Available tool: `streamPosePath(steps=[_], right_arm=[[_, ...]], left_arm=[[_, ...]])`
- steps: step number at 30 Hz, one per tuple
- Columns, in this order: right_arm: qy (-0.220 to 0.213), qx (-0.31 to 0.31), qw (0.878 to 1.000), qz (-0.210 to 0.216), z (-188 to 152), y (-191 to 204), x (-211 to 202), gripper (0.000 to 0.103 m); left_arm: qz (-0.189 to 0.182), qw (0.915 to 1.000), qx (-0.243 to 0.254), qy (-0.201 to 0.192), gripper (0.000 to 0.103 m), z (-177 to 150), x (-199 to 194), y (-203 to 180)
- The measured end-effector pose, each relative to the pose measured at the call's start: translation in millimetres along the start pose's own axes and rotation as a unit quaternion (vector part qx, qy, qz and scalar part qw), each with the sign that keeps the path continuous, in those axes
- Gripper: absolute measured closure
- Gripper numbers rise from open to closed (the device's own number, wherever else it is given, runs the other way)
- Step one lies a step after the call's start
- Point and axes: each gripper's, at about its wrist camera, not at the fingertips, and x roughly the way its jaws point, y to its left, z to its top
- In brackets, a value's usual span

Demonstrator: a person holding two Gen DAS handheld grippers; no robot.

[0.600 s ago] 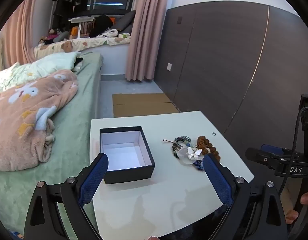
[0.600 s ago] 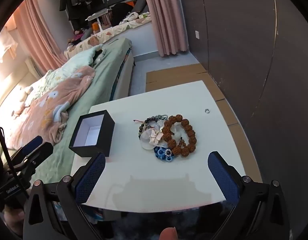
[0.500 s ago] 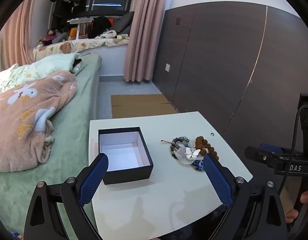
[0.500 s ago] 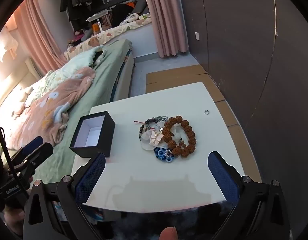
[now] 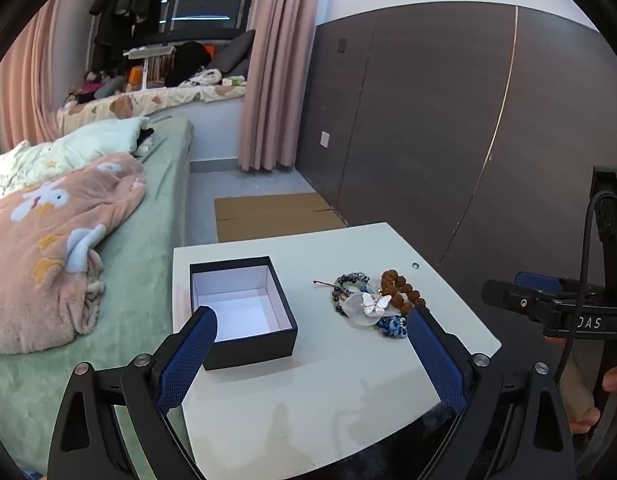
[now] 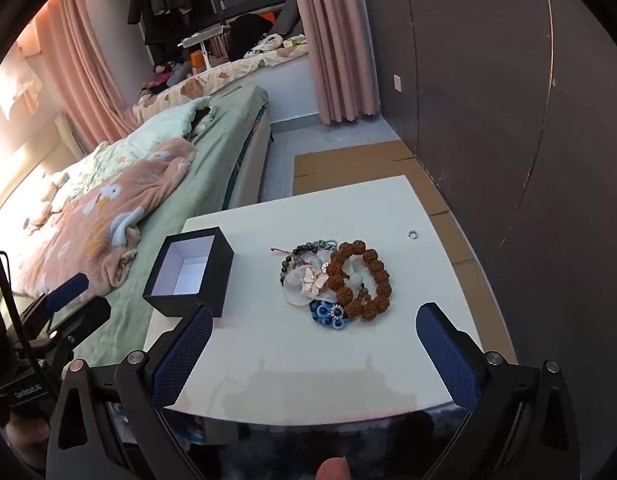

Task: Organize jewelry
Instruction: 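Move both tools toward the jewelry pile beside the black box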

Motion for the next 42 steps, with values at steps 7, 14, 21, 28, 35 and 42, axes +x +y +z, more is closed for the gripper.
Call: streamPosePath(steps=[7, 14, 21, 28, 35, 42], right_arm=[[-0.014, -0.023, 1.000, -0.005, 0, 4, -8, 0.000], [-0.025, -0.028, 0.999, -0.015, -2, 7, -13, 0.000], [-0.029, -0.029, 0.999, -0.027, -4, 6, -16, 0.000], [-0.029, -0.030, 0.999, -0.029, -4, 5, -16, 0.000], [-0.031, -0.028, 0.999, -0.031, -4, 3, -17, 0.000], [-0.030, -0.031, 0.999, -0.031, -4, 4, -17, 0.000]], left_arm=[[-0.004, 1.0000, 0.003, -0.001, 0.007, -1, 2, -3], [0.002, 0.9999, 0.015, -0.003, 0.007, -2, 5, -11], [-0.005, 0.9999, 0.013, -0.004, 0.007, -4, 3, -13], [-0.003, 0.9999, 0.017, -0.002, 0.007, -6, 4, -15], [-0.005, 0.9998, 0.020, -0.002, 0.007, -6, 4, -16], [-0.006, 0.9998, 0.018, -0.001, 0.007, -6, 4, -16]])
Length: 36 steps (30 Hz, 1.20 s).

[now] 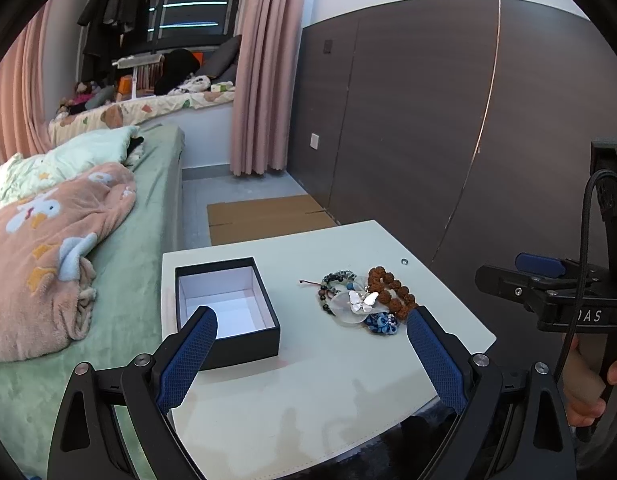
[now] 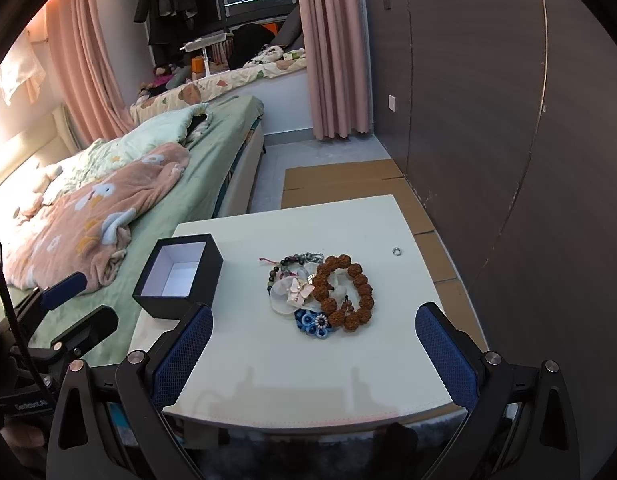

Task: Organize jewelry
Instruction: 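Move both tools toward the jewelry pile beside the black box, then lower the left tool onto the white butterfly pendant and close it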

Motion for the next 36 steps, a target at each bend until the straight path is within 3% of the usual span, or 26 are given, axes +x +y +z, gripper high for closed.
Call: streamPosePath(steps=[27, 36], right_arm=[[0.003, 0.016, 1.000, -0.008, 1, -9, 5, 0.000], [0.005, 0.063, 0.998, -0.003, 9, -30, 20, 0.000]], left_arm=[[-0.020, 0.9998, 0.000, 0.008, 0.007, 4, 8, -9], [-0.042, 0.9988, -0.012, 0.021, 0.007, 14, 30, -15]])
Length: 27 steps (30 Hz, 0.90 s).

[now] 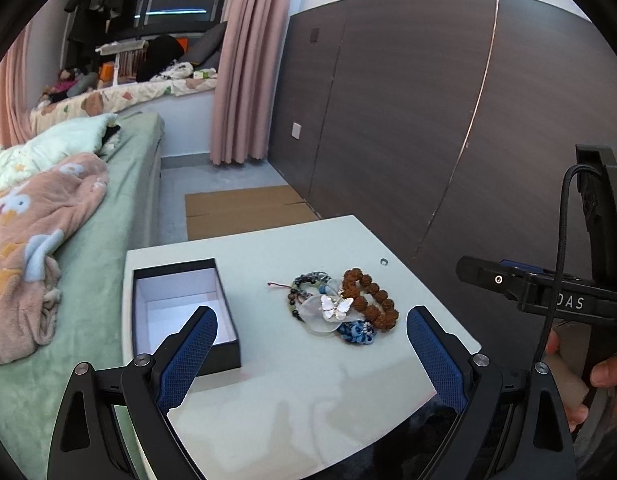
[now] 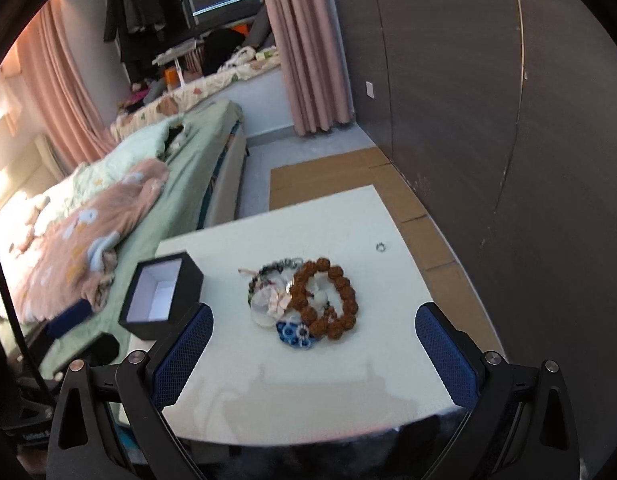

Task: Organize jewelry
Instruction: 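Lower the left tool onto the white butterfly pendant and close it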

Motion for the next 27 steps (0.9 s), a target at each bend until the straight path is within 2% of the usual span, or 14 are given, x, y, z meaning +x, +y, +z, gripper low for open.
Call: streamPosePath(steps=[5, 7, 11, 17, 22, 27], right_arm=[[0.022, 0.036, 0.999, -0.003, 4, -18, 17, 0.003], [0.030, 0.052, 0.998, 0.003, 5, -23, 25, 0.014], [0.063, 0.103, 0.993, 0.011, 5, -38, 44, 0.019], [0.071, 0.166, 0.984, 0.008, 8, -64, 55, 0.024], [0.088, 0.194, 0.977, 0.004, 13, -77, 70, 0.025], [0.100, 0.213, 0.972, 0.007, 17, -82, 82, 0.025]], left_arm=[[-0.012, 0.9998, -0.010, 0.012, 0.007, 4, 19, 0], [-0.017, 0.9995, -0.021, 0.019, 0.008, 5, 28, 0], [-0.028, 0.9983, -0.035, 0.039, 0.024, 7, 48, 1], [-0.041, 0.9971, -0.036, 0.053, 0.040, 11, 73, -3], [-0.038, 0.9947, -0.036, 0.088, 0.054, 10, 103, -7], [-0.046, 0.9915, -0.029, 0.118, 0.055, 5, 130, -8]])
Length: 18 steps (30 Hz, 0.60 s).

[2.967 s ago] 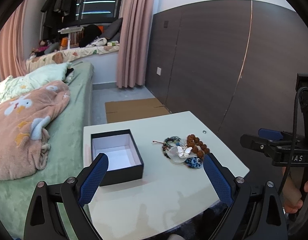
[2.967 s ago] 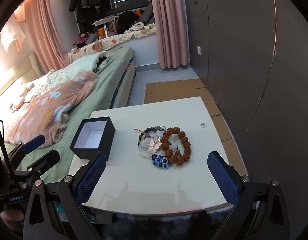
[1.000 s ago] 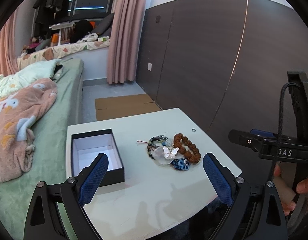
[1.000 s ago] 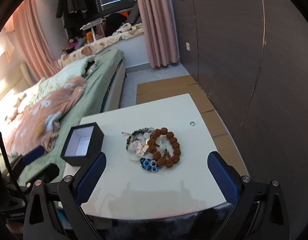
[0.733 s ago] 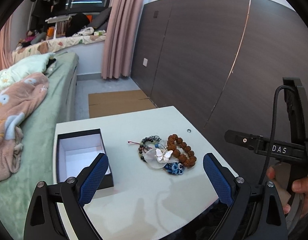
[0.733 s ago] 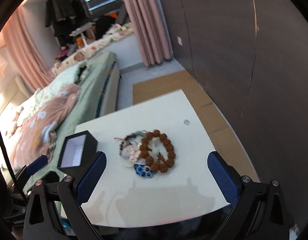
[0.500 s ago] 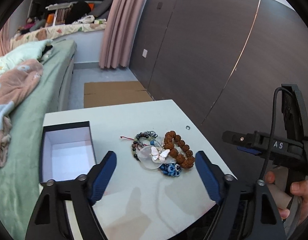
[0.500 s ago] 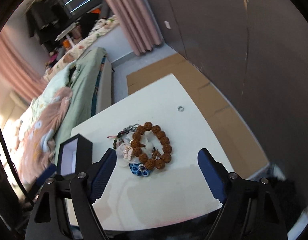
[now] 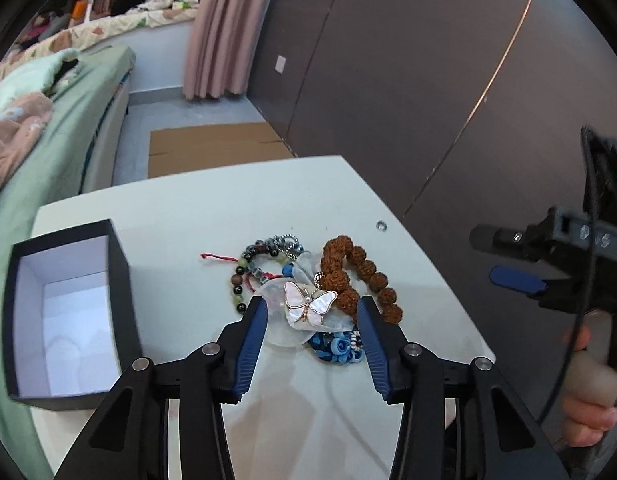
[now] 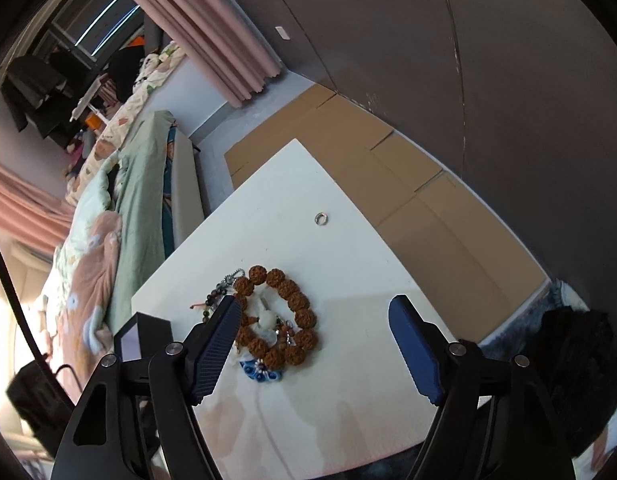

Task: Organize jewelry
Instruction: 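Lower the left tool onto the white butterfly pendant and close it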

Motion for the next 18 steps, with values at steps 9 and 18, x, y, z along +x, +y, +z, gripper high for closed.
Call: streamPosePath(steps=[9, 18], right_arm=[[0.011, 0.016, 1.000, 0.008, 15, -1, 13, 0.025], [0.032, 0.013, 0.999, 0.022, 12, 3, 18, 0.025]], left_arm=[[-0.026, 0.9983, 0.005, 0.052, 0.060, -1, 48, 6], [-0.031, 0.9974, 0.005, 0.065, 0.060, 3, 59, 10]])
